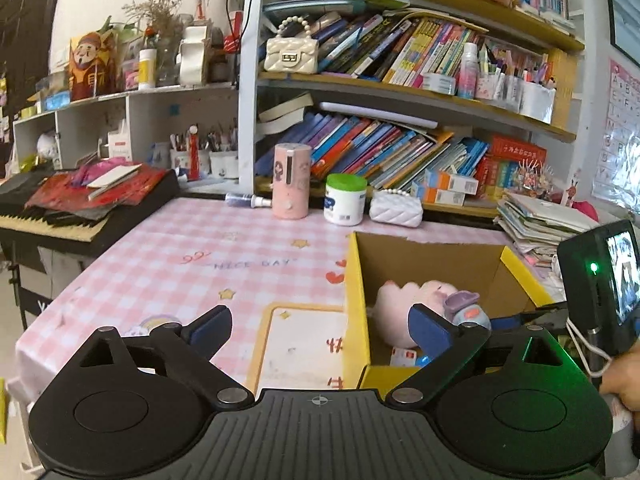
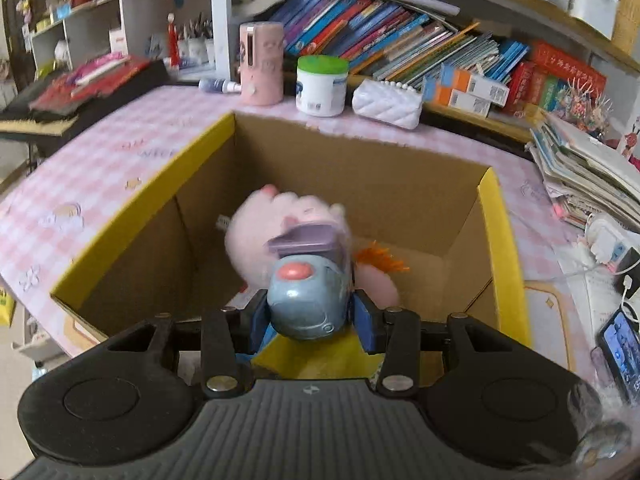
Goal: Organize objects
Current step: 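Lower the car and blue item into the box and open both tools, then withdraw both tools up and away from the yellow box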
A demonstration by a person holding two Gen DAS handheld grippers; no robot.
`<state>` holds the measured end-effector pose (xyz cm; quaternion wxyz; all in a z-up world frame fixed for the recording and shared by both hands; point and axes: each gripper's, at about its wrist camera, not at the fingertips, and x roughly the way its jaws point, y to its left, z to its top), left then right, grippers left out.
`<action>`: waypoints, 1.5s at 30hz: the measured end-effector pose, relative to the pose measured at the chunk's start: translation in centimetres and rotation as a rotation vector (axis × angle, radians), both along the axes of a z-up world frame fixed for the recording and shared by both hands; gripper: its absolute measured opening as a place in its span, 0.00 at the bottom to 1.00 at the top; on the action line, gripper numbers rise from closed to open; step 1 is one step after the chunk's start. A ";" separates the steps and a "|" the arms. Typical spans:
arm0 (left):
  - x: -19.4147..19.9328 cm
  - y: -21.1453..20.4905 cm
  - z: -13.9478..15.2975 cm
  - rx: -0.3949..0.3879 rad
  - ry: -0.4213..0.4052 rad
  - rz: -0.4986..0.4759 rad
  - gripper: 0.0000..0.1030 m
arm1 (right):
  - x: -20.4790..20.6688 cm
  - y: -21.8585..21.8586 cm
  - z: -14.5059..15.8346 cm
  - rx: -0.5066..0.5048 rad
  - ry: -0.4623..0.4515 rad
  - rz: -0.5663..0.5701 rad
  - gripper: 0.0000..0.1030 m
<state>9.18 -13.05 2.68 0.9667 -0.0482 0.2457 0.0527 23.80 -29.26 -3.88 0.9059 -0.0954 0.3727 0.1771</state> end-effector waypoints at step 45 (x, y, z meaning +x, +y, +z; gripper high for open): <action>-10.5 7.2 -1.2 -0.024 0.131 0.076 0.99 | -22.6 8.6 3.8 0.025 -0.093 -0.146 0.89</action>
